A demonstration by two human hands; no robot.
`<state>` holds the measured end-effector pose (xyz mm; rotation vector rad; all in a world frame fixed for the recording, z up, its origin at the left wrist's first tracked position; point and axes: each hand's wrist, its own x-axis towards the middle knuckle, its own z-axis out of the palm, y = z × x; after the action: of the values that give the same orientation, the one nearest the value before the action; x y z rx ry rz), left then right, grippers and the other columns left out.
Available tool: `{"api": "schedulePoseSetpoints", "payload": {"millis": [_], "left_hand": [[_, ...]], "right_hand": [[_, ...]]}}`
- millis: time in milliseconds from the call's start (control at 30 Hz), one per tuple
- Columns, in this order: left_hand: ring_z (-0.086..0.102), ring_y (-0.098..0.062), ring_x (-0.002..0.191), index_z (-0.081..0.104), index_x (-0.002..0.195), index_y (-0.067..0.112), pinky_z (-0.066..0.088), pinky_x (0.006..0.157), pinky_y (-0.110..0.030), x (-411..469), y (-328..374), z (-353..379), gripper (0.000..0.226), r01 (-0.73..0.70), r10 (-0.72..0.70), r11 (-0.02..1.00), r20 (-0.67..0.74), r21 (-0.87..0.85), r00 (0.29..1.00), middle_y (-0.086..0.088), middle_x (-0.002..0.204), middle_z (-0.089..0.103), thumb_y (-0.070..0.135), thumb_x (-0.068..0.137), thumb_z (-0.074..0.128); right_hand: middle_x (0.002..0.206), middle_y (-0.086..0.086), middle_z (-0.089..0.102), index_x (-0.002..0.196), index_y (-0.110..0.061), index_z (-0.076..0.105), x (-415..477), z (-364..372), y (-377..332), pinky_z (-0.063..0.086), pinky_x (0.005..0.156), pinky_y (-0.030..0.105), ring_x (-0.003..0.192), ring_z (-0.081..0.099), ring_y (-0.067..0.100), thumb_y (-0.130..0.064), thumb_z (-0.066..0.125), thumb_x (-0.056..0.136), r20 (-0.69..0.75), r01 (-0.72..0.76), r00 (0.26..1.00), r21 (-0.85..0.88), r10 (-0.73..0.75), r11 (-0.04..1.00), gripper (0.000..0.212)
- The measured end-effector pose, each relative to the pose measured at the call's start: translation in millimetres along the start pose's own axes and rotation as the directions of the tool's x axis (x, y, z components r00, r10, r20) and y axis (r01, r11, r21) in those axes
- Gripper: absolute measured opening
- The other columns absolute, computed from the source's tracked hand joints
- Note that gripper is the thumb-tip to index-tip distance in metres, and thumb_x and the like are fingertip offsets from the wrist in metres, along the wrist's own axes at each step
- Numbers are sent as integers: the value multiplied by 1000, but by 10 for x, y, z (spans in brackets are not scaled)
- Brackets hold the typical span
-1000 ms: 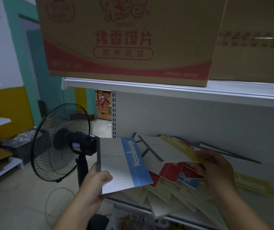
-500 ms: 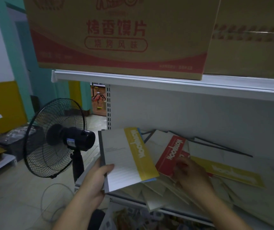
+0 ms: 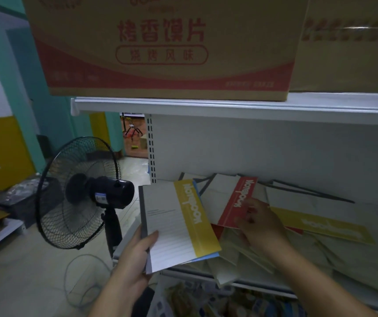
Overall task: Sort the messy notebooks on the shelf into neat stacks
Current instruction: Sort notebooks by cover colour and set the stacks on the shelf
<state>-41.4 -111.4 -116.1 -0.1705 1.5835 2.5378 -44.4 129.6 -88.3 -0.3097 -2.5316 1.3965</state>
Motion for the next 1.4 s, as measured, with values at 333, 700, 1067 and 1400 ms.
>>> {"api": "schedulePoseSetpoints", "payload": {"millis": [333,700,1067,1400], "left_hand": [[59,-27,90,48,131,21,43,84,-40,-84,33,-12,39,-62,61,998,-124,-3,990,-8,108,63,3,97,41],[55,-15,88,48,131,9,39,82,-17,-427,-431,1518,36,-155,150,953,40,261,988,-4,114,56,8,95,51],[69,-11,58,52,116,-1,51,71,-30,-1316,-1793,3539,26,155,-300,919,390,362,871,-9,84,67,-3,90,53],[68,-33,89,53,123,15,53,71,-38,-2188,-2986,4968,28,282,-468,875,538,393,702,-11,102,71,11,95,49]], "right_hand": [[93,-1,73,91,-26,67,-12,-313,-53,60,67,32,79,71,16,0,49,93,-143,19,989,408,43,913,31],[58,5,64,79,-5,62,-591,-1448,563,44,34,16,34,55,8,18,46,87,-51,-66,992,554,112,830,29],[93,9,64,109,-14,55,-1548,-3329,1883,49,59,21,68,62,15,-6,60,87,-201,-226,911,489,361,843,23],[85,-3,74,98,-21,62,-2398,-4460,2775,53,59,25,75,71,16,19,38,82,-370,-213,783,596,500,774,50]]}}
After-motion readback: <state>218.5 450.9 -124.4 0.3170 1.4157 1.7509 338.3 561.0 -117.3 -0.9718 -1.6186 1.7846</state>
